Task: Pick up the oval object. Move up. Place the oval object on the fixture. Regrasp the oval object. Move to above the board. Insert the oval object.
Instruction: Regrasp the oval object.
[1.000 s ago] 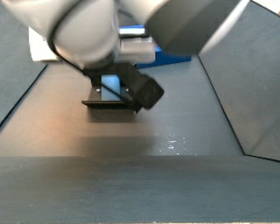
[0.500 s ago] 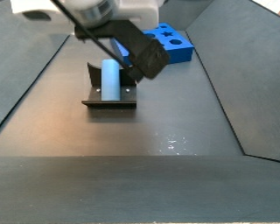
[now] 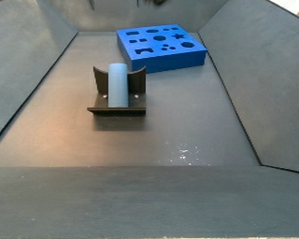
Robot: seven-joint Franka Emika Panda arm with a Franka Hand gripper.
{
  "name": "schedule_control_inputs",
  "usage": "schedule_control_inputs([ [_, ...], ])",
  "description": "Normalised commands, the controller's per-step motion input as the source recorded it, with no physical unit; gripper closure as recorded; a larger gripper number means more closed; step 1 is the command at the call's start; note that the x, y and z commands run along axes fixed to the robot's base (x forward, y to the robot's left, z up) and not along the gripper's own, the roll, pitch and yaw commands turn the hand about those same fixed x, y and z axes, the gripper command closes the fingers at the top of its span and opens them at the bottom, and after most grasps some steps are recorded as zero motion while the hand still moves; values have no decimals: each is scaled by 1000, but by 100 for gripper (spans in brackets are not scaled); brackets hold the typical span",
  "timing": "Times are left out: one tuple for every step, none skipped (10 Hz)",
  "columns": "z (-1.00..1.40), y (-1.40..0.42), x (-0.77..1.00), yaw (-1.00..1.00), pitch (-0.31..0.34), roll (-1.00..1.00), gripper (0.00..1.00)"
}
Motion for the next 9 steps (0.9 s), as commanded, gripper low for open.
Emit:
schedule_control_inputs([
  [18,-58,-3,9,38,1000,0],
  [22,-30,12,9,40,1000,0],
  [29,-33,-4,10,38,1000,0],
  [16,-29,-10,10,34,1000,0],
  [6,-26,-15,12,29,1000,0],
  [7,-23,-17,13,27,1000,0],
  [-2,-22,-9,14,21,1000,0],
  [-1,-20,-6,15,18,1000,0],
  [0,-21,-9,17,18,1000,0],
])
